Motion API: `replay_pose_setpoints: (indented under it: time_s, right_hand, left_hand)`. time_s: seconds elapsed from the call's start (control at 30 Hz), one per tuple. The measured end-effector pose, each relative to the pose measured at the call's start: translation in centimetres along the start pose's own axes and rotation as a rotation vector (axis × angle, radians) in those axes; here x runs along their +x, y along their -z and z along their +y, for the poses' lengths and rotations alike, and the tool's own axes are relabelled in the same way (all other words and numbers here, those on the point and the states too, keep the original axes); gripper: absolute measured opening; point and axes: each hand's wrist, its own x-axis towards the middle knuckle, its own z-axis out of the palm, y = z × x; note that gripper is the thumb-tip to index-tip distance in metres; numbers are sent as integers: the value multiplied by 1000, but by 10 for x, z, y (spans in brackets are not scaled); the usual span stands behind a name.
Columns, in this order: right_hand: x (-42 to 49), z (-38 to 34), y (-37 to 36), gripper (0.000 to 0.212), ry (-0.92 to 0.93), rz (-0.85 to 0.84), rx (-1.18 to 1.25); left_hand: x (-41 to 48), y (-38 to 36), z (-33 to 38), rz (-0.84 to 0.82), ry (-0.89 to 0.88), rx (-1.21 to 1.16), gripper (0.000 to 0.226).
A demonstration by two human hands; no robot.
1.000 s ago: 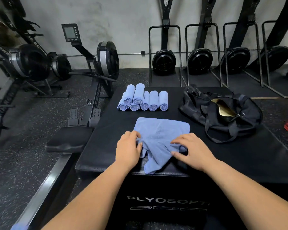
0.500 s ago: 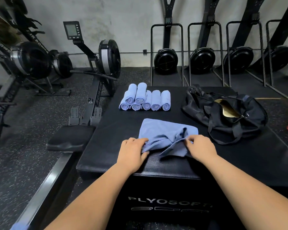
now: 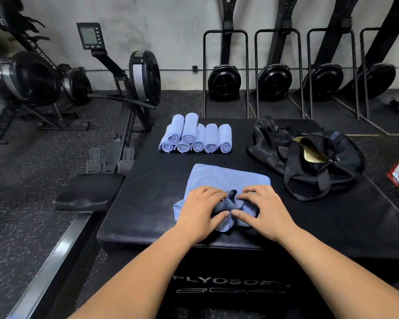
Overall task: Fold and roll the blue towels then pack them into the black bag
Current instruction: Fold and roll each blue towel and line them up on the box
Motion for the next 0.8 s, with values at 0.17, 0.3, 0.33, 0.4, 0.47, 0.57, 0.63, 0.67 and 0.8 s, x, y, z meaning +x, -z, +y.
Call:
replay_pose_setpoints:
  time_s: [0.17,0.3,0.33,0.4,0.47,0.57,0.63,0.67,0.8]
  right_hand:
    - [9,-7,-2,28,-68,63,136]
    - [17,-7,7,8,-285,88,189]
    - [18,-7,10,8,-342,82,178]
    - [18,-5,13,11,-396,81,108]
    - [15,-8,16,18,-376,133,7]
    - [12,-14,13,23,-179,228,-117]
    - [11,-17,8,25,-33,191,-197]
    - [9,-20,6,23,5,164,-222]
    - [1,-28,1,25,-22,122,-234]
  left_hand:
    - [12,-6,1,97,168,-223,18]
    - [17,-1,-4,99,355,-307,9]
    - [17,1,-8,82,408,-294,10]
    - [16,7,-13,49,498,-282,14]
    - [16,13,-15,33,562,-340,16]
    - [18,17,-9,38,639,-479,13]
    - [20,16,-6,70,715,-593,8]
    - [20,17,-4,85,756,-668,6]
    - [23,26,2,142,832,-850,4]
